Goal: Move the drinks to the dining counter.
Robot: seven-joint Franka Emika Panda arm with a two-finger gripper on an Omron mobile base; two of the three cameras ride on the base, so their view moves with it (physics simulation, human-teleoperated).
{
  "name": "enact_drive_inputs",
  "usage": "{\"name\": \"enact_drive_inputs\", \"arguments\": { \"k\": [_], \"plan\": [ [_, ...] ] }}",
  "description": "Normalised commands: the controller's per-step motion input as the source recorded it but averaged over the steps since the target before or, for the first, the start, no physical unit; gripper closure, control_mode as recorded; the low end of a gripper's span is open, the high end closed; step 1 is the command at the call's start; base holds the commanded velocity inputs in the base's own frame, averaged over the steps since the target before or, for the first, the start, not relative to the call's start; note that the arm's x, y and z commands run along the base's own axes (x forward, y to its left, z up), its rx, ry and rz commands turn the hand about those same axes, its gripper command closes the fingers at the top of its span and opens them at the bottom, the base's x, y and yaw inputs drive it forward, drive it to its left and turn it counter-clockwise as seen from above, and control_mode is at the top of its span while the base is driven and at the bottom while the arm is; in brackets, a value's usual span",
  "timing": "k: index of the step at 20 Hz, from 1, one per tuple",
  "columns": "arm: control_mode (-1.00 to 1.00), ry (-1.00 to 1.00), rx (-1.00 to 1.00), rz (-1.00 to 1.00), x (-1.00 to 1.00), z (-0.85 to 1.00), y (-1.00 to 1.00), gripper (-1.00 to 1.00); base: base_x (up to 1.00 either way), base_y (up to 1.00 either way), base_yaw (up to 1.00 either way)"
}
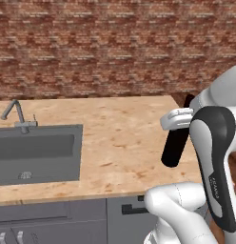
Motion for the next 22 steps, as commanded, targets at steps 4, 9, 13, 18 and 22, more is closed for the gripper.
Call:
{"name": "enact_drive_inputs", "arguments": {
  "k": [4,9,13,18,22],
  "plan": [
    [1.0,0.0,0.0,0.0,0.0,0.0,0.0,1.0,0.78,-0.02,-0.33],
    [1.0,0.0,0.0,0.0,0.0,0.0,0.0,1.0,0.72,0.11,-0.27],
    [1.0,0.0,0.0,0.0,0.0,0.0,0.0,1.0,0.74,0.08,-0.28],
    [1.0,0.0,0.0,0.0,0.0,0.0,0.0,1.0,0.66,0.04,-0.25],
    [-1.0,0.0,0.0,-0.03,0.12,0.0,0.0,1.0,0.4,0.0,-0.13]
  ]
}}
